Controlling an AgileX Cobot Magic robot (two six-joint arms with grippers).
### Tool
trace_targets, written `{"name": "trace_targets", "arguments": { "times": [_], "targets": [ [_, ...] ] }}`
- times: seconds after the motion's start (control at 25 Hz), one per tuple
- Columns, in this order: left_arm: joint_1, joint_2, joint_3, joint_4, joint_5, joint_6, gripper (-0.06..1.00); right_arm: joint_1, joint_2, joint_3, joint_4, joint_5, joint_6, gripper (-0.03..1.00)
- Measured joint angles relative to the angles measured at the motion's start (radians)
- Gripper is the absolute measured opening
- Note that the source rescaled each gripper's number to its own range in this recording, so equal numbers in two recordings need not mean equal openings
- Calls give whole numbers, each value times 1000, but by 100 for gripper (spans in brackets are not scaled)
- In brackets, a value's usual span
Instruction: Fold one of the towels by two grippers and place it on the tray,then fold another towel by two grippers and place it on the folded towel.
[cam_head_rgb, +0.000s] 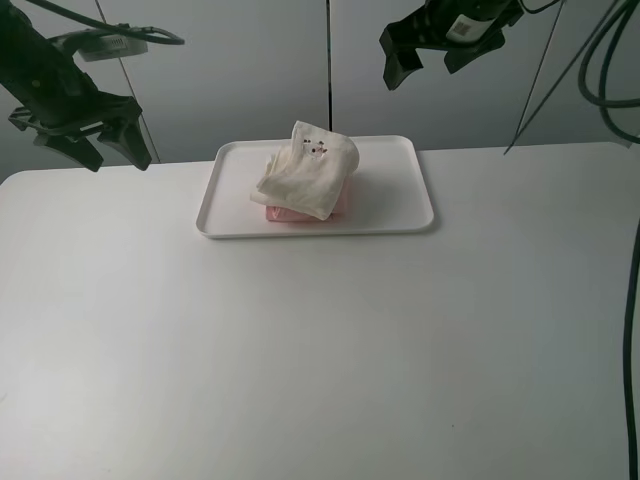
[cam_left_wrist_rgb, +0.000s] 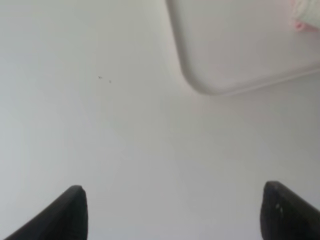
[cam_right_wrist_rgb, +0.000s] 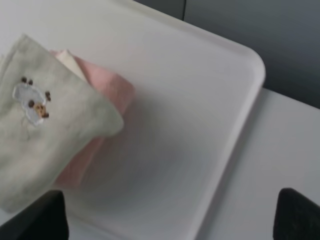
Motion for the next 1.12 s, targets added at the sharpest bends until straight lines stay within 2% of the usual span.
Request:
{"name": "trace_targets", "arguments": {
  "times": [0.12,0.28,0.48,0.6,0.8,0.92,1.12],
  "targets": [
    [0,-140,131,0,-66,0,90,-1,-175,194,-11,-33,4,89],
    [0,-329,297,9,-102,-2,90,-1,-390,424,-25,-67,42,88],
    [0,-585,501,29,-137,-29,90,-1,-661,652,-25,-74,70,89],
    [0,-751,610,31,-141,-30,90,-1,-814,773,-27,-63,71,93],
    [0,-1059,729,102,-63,-70,90,-1,-1068,902,-44,9,71,100],
    [0,-1231,744,152,25,-110,90,-1,-1193,924,-44,82,71,100],
    [0,-1478,746,165,173,-124,90,-1,-1353,930,-45,232,71,100]
  ]
}}
